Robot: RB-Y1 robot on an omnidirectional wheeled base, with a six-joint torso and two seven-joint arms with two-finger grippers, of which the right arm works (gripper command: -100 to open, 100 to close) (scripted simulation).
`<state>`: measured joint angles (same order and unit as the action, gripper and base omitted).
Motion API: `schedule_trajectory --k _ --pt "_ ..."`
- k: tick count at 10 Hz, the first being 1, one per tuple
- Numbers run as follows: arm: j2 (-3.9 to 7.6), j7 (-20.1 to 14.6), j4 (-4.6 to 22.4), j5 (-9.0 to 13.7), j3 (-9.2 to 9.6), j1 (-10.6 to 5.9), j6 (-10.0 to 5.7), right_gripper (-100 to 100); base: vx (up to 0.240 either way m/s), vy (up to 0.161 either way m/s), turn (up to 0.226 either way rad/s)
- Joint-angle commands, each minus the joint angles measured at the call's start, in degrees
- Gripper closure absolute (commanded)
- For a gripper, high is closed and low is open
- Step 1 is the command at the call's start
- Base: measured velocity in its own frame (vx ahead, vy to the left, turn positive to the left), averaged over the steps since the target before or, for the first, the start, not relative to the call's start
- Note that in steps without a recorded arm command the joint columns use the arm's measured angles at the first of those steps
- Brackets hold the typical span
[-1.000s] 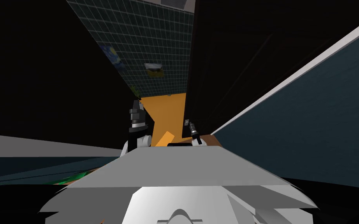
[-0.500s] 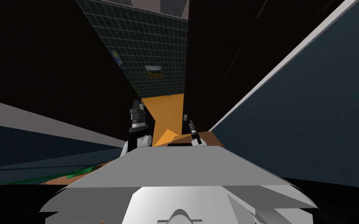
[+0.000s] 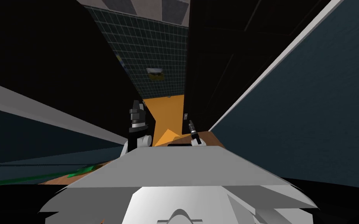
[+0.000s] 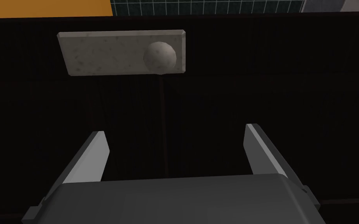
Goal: Push the door open
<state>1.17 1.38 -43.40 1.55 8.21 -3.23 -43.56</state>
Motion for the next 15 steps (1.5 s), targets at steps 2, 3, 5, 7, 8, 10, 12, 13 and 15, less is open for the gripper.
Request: schedule_trajectory --k 2,3,5,7,8,10,12,13,15 --pt "0.93 -0.06 -0.10 0.10 -0.21 0.00 -0.10 -100 0.181 0.022 0.018" --pt "0.97 -0.02 -0.01 0.15 -0.31 -0.03 -0.23 -100 0.196 0.042 0.024" --pt "0.64 0.08 0.18 0.23 -0.52 -0.08 -0.49 -100 0.201 0.050 0.024" --pt "-0.29 0.17 0.36 0.32 -0.73 -0.14 -0.74 -100 0.191 0.014 0.023" --pt "0.00 0.16 0.39 0.30 -0.67 -0.19 -0.66 -100 0.088 0.008 0.006" --pt "0.00 0.16 0.39 0.30 -0.67 -0.19 -0.66 100 -0.027 -0.002 -0.002" --pt "0.00 0.16 0.39 0.30 -0.67 -0.19 -0.66 100 -0.018 -0.003 0.002" --pt "0.00 0.16 0.39 0.30 -0.67 -0.19 -0.66 100 -0.005 0.000 -0.002" --pt "0.69 0.35 0.55 0.65 -1.38 -0.21 -0.54 100 0.040 0.010 -0.014"
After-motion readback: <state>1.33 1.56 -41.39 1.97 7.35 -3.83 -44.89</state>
